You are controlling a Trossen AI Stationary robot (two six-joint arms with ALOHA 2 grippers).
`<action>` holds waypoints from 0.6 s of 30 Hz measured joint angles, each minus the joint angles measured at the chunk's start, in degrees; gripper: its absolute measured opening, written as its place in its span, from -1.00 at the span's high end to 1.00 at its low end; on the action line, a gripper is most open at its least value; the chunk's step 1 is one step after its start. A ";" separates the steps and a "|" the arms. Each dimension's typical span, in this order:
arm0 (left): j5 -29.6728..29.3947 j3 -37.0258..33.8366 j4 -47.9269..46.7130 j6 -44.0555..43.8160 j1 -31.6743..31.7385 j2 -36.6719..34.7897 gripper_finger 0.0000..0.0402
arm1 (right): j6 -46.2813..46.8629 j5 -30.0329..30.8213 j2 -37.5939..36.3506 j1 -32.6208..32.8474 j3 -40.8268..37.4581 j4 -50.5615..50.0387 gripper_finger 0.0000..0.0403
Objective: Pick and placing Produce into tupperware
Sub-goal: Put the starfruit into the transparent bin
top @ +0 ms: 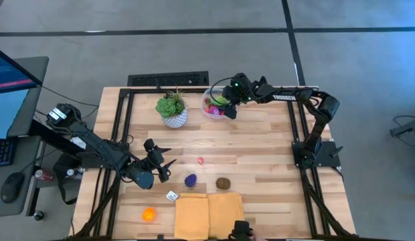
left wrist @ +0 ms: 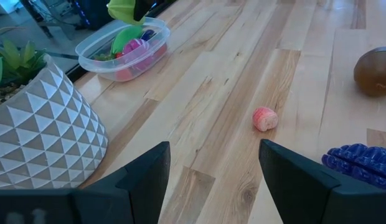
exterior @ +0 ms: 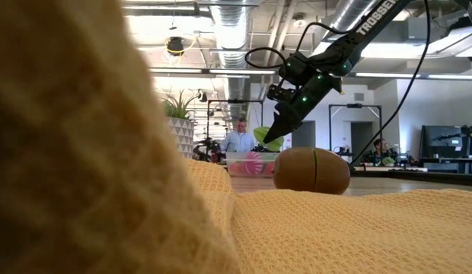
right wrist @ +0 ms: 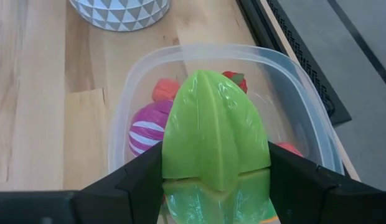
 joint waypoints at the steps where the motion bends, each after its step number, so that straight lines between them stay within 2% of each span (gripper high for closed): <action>1: -0.06 0.00 0.02 0.00 0.00 0.01 -0.18 | 0.01 0.00 0.00 0.00 0.00 0.00 -0.32; 18: -0.09 0.00 0.04 -0.02 0.01 0.01 -0.18 | 0.06 1.90 0.00 0.00 0.00 -0.29 -0.32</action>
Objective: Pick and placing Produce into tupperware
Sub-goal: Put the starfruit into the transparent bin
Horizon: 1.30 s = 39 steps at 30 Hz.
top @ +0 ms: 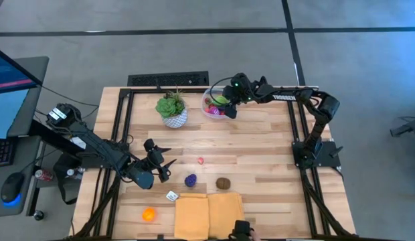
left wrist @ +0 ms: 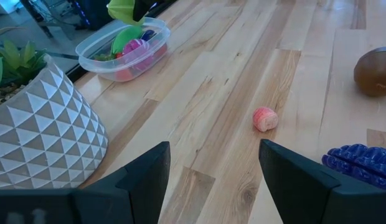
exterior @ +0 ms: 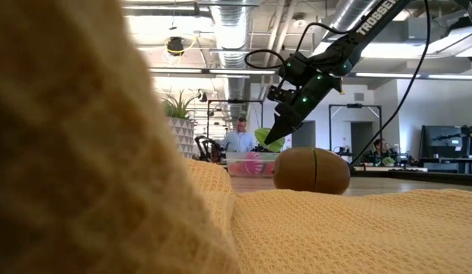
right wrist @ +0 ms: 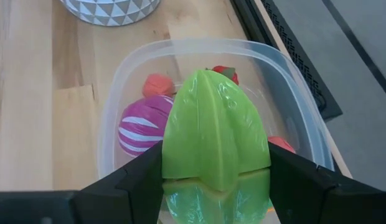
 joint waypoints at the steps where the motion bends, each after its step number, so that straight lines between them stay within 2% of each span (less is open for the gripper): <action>1: 0.00 0.00 0.00 0.00 0.01 0.00 -0.18 | 0.00 0.00 0.00 0.00 0.00 0.03 -0.32; 39: 0.02 0.00 0.00 0.00 0.01 0.00 -0.18 | 1.94 0.07 0.00 0.02 0.00 -0.16 -0.32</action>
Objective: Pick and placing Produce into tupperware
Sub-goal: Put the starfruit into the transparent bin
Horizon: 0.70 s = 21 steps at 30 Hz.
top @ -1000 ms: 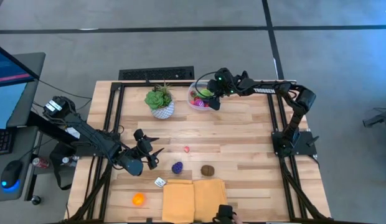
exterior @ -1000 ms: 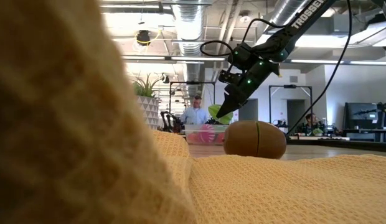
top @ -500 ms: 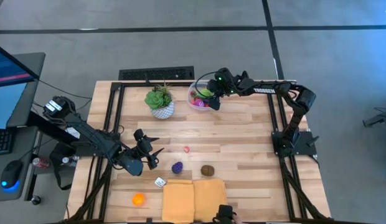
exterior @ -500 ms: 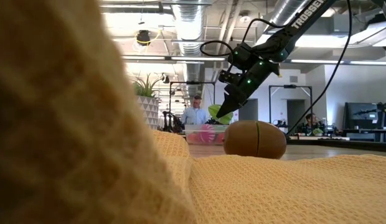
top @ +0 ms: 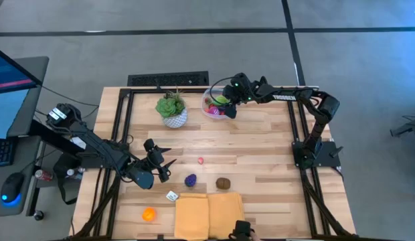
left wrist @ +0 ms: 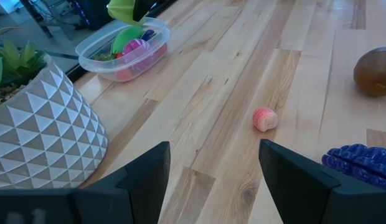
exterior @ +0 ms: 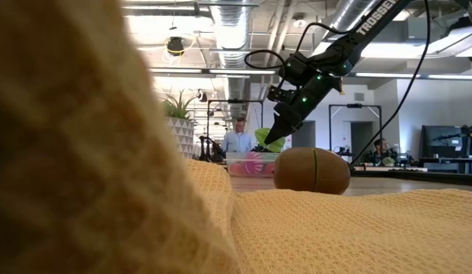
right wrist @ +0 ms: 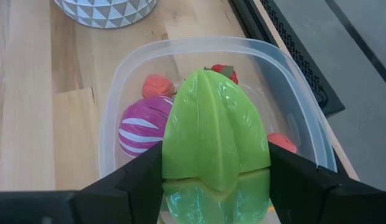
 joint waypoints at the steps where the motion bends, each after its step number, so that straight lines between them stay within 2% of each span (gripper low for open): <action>1: 0.00 0.00 0.00 0.00 -0.02 0.00 -0.18 | 0.01 0.02 0.00 0.00 0.00 -0.11 -0.32; 21: 0.00 0.00 0.00 0.00 0.00 0.00 -0.18 | 0.14 0.00 0.00 0.38 0.00 -2.39 -0.35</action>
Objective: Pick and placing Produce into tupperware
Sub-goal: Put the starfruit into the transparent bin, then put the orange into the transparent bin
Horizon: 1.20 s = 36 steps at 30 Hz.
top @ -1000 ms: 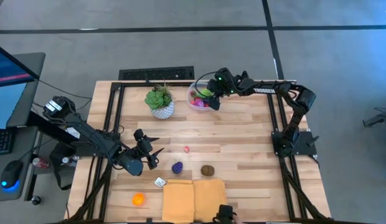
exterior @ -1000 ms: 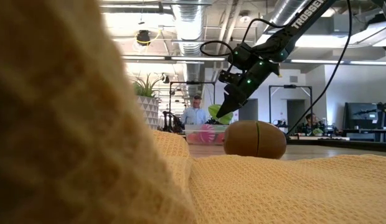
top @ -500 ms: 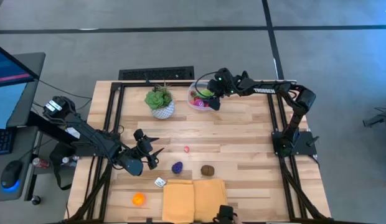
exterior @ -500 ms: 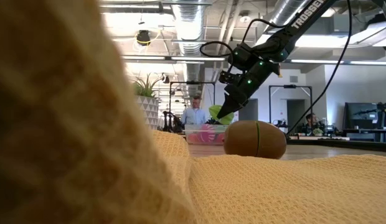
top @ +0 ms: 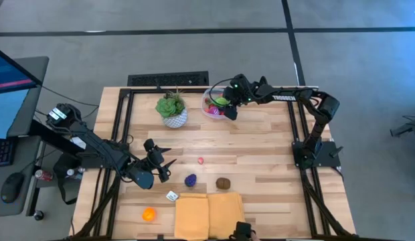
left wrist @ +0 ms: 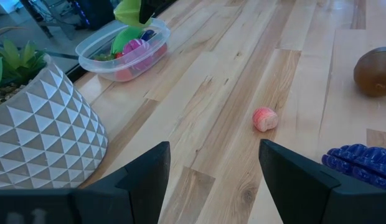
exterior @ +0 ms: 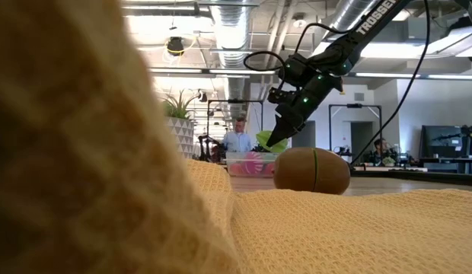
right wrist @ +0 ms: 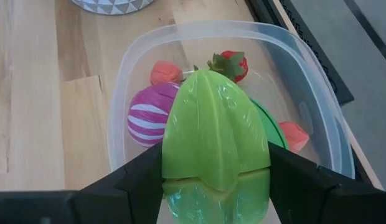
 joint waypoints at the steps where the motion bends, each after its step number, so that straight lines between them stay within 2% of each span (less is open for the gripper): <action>1: 0.00 0.00 0.00 0.00 -0.02 0.00 -0.18 | 0.29 -0.01 0.00 0.04 0.00 -0.01 -0.38; 8: 0.01 0.00 0.00 0.00 0.00 -0.01 -0.18 | 0.89 1.27 0.00 0.01 0.00 -0.02 -0.61; 17: 0.00 0.00 0.00 0.00 -0.01 0.00 -0.18 | -0.18 1.27 0.02 0.06 0.59 -1.27 -0.64; 26: 0.00 0.00 -0.01 0.00 -0.01 0.00 -0.18 | -0.20 1.22 0.02 0.60 9.31 -14.67 -0.67; 36: 0.02 0.00 -0.30 0.00 -0.02 0.00 -0.18 | 1.30 1.09 0.02 3.36 14.77 -35.31 -0.66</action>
